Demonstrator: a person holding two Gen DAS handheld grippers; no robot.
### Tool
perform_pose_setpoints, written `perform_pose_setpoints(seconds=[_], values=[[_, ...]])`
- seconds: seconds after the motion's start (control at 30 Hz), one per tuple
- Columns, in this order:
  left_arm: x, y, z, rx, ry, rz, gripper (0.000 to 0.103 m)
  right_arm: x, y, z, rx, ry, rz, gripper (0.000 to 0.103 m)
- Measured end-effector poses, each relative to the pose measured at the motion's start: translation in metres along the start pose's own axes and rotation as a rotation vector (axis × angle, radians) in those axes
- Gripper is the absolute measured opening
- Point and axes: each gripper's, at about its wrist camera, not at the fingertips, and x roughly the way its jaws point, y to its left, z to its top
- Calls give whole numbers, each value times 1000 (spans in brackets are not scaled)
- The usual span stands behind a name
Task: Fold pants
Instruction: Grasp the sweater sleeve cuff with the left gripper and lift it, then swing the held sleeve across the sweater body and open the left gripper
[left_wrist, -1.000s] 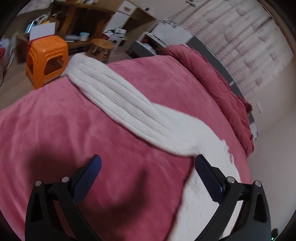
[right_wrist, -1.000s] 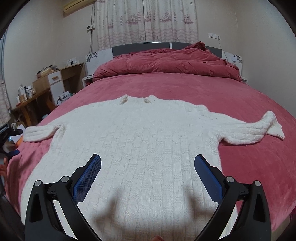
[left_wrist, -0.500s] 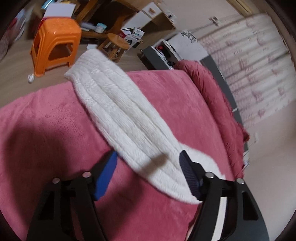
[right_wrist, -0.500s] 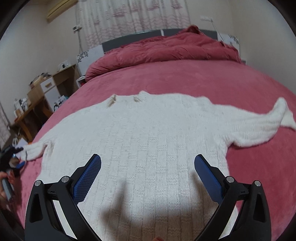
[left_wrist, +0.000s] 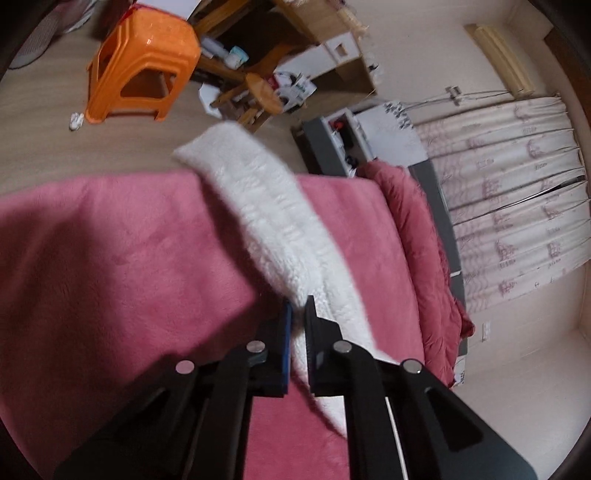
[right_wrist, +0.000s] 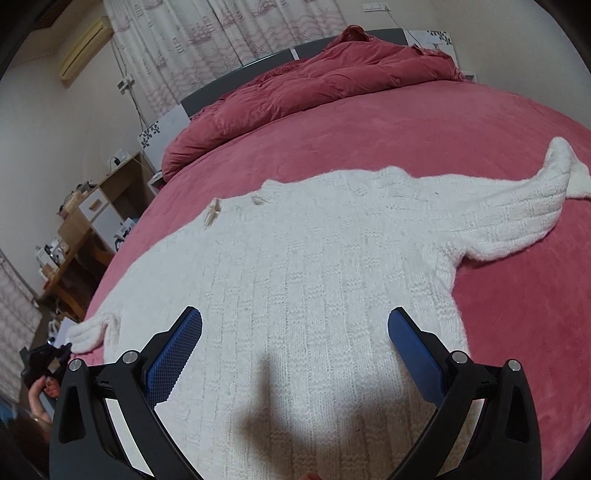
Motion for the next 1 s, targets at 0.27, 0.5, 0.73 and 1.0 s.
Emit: perform_pose_setpoints(seconds=[0.27,0.5,0.73,1.0], values=[[-29,-57,-6,117,-70,-66,4,-5,-12,2,55,4,20,100],[-54,-153,-42,445,-92,-144,4,-7,-23,3,130,15,42,100],[-46,-246,-161,990,24,-201,4,-12,-27,6,150,-3,55,100],[7,-251,-307,1315,285,-65,10,-13,-28,8,131,-3,57,100]])
